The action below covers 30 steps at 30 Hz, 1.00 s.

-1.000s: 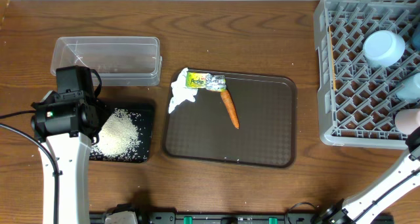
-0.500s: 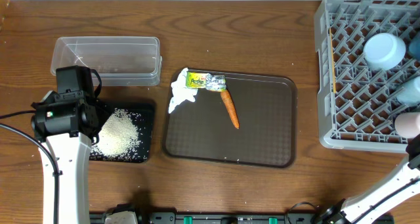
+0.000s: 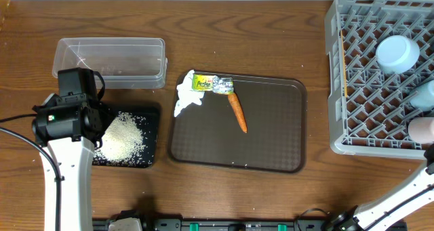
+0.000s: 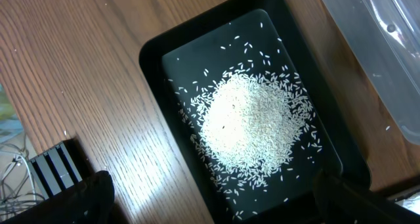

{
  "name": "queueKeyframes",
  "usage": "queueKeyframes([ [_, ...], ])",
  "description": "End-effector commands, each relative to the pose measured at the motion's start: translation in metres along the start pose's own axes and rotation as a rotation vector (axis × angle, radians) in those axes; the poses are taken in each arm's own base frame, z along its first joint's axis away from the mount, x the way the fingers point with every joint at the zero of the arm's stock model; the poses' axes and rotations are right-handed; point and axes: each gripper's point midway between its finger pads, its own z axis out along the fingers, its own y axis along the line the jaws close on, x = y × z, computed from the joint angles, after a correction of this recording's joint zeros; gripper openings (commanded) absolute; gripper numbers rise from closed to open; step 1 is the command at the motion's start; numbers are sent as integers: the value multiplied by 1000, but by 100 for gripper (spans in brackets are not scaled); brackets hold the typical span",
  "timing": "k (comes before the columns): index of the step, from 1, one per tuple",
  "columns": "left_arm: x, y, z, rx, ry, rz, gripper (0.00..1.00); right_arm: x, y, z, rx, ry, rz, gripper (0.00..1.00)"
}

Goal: Sort waste into correct bins and load items into the dishwasher rack
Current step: 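Release the plate and raise the right gripper above the rack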

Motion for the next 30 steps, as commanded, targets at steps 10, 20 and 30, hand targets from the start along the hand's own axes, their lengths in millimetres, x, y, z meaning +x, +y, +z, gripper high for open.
queueKeyframes([
  [10, -3, 1, -2, 1, -6, -13, 99, -17, 18, -70, 50, -151, -46, 41],
  [20, -3, 1, -2, 1, -7, -13, 99, 39, 140, -191, -344, -160, -213, 99],
  [30, -3, 1, -2, 1, -6, -13, 99, 203, 235, -197, -555, 240, -533, 99],
])
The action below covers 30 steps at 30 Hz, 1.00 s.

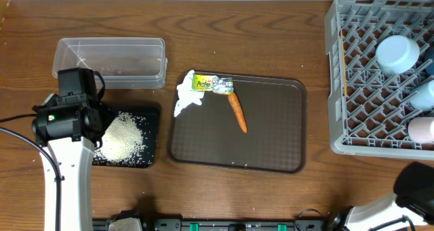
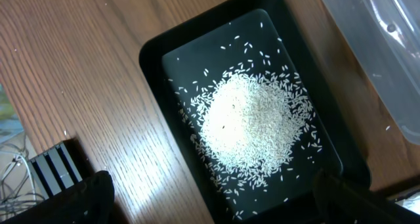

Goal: Sort waste into correct bins and load items into the dishwasher rack
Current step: 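Release the plate and raise the right gripper above the rack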

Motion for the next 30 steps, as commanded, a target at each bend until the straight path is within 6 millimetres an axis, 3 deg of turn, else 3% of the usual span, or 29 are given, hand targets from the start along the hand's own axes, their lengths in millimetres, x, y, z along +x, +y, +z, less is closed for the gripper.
queueKeyframes([
  [1, -3, 1, -2, 1, -7, -13, 99, 46, 30, 40, -6, 164, -145, 99],
  [6, -3, 1, -2, 1, -6, -13, 99, 108, 33, 91, 278, 303, -305, 99],
  [11, -3, 1, -2, 1, -6, -13, 99, 167, 64, 143, 323, 393, -480, 99],
  [17, -3, 1, -2, 1, -6, -13, 99, 214, 78, 192, 344, 453, -607, 99],
  [21, -3, 1, -2, 1, -6, -13, 99, 212, 70, 208, 382, 437, -624, 99],
  [30, -3, 1, -2, 1, -6, -14, 99, 154, 13, 192, 507, 376, -470, 99],
])
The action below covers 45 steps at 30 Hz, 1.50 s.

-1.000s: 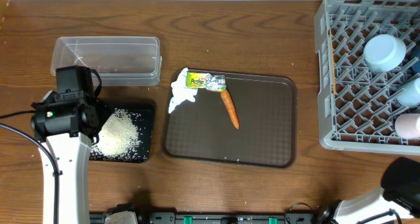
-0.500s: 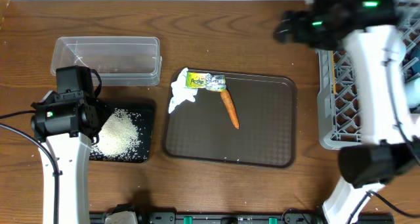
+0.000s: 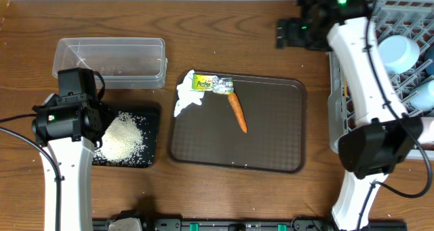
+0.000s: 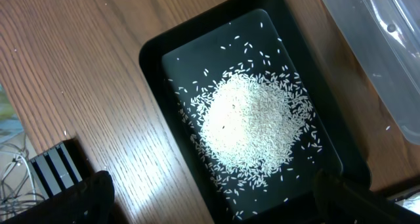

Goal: Sort waste into correct bins and load items into the dishwasher rack
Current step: 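Release the plate and raise the right gripper above the rack, then reach the left gripper to the orange carrot on the brown tray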

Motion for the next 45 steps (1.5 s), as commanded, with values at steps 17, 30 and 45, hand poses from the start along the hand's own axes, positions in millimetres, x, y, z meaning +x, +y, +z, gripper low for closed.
queueKeyframes([
  [17, -3, 0, -2, 3, -6, -9, 99, -16, -157, -16, 252, -45, 238, 99],
  [30, 57, -65, -26, 386, 367, -12, 99, -16, -157, -16, 252, -45, 239, 99],
  [45, 176, -170, -66, 618, 501, 430, 99, -16, -157, -16, 252, -45, 239, 99],
])
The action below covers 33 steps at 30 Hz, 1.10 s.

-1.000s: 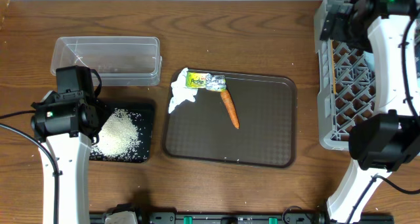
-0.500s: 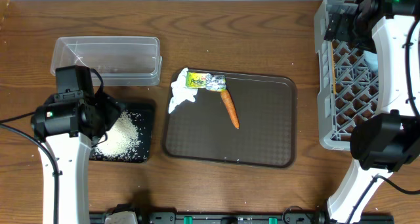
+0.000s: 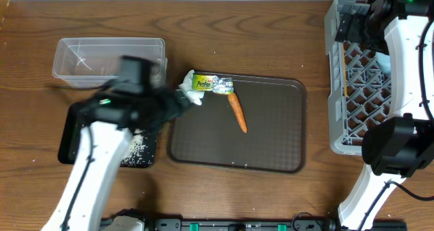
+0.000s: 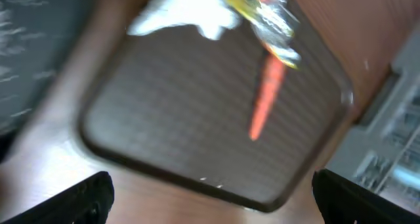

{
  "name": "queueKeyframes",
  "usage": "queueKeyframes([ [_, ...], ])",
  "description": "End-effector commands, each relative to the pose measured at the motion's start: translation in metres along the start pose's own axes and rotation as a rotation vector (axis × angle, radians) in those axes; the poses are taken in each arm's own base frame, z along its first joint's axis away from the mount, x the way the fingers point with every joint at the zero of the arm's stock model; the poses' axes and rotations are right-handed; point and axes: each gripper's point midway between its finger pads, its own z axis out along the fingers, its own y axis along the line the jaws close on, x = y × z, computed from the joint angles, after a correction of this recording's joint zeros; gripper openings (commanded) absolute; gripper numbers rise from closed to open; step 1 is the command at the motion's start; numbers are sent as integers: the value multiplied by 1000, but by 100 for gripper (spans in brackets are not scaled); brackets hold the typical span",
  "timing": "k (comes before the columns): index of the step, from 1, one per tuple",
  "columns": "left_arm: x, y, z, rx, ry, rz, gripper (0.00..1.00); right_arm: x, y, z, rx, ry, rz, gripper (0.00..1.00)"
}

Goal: Sort waste into correct bins and load items into the dishwasher rack
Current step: 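Reach the left gripper to the orange carrot on the brown tray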

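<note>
An orange carrot (image 3: 237,112) (image 4: 266,99) lies on the brown tray (image 3: 271,143). A yellow-green wrapper (image 3: 212,84) (image 4: 266,14) and a crumpled white napkin (image 3: 186,95) (image 4: 187,14) sit at the tray's far left corner. My left gripper (image 3: 175,103) (image 4: 216,194) hovers at the tray's left edge, open and empty; its view is blurred. My right gripper (image 3: 352,22) is over the far left corner of the grey dishwasher rack (image 3: 352,102); its jaws cannot be made out.
A black tray (image 3: 68,136) with white rice (image 3: 135,146) lies at the left, partly under my left arm. A clear plastic container (image 3: 88,58) stands behind it. My right arm crosses the rack from the front edge to the back.
My left arm has moved right, from over the rice tray to the brown tray's left edge. My right gripper has shifted right, from left of the rack to over its far left corner.
My left gripper stayed open over the rice tray through all three earlier moments. The right arm was barely in view at the front right, then reached the table's back, left of the rack. Now the left is at the brown tray and the right is over the rack.
</note>
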Motion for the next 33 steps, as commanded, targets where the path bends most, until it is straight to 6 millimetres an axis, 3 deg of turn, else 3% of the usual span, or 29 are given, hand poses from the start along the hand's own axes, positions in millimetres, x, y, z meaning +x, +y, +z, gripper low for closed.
queueKeyframes([
  [1, 18, -22, 31, -31, 40, 48, 100, -2, -6, -1, 16, -7, -6, 99],
  [8, 29, -49, 104, -92, 30, 169, 100, -2, -6, -1, 16, -7, -6, 99],
  [16, 38, -45, 150, -184, 73, 170, 100, -2, -6, -1, 16, -7, -6, 99],
  [22, 40, -72, 161, -118, 1, 215, 100, -2, -6, -1, 16, -7, -6, 99],
  [28, 9, -72, 156, -183, -231, 191, 100, -2, -6, -1, 16, -7, -6, 99],
  [33, 2, -81, 156, -153, -275, 195, 100, -2, -6, -1, 16, -7, -6, 99],
])
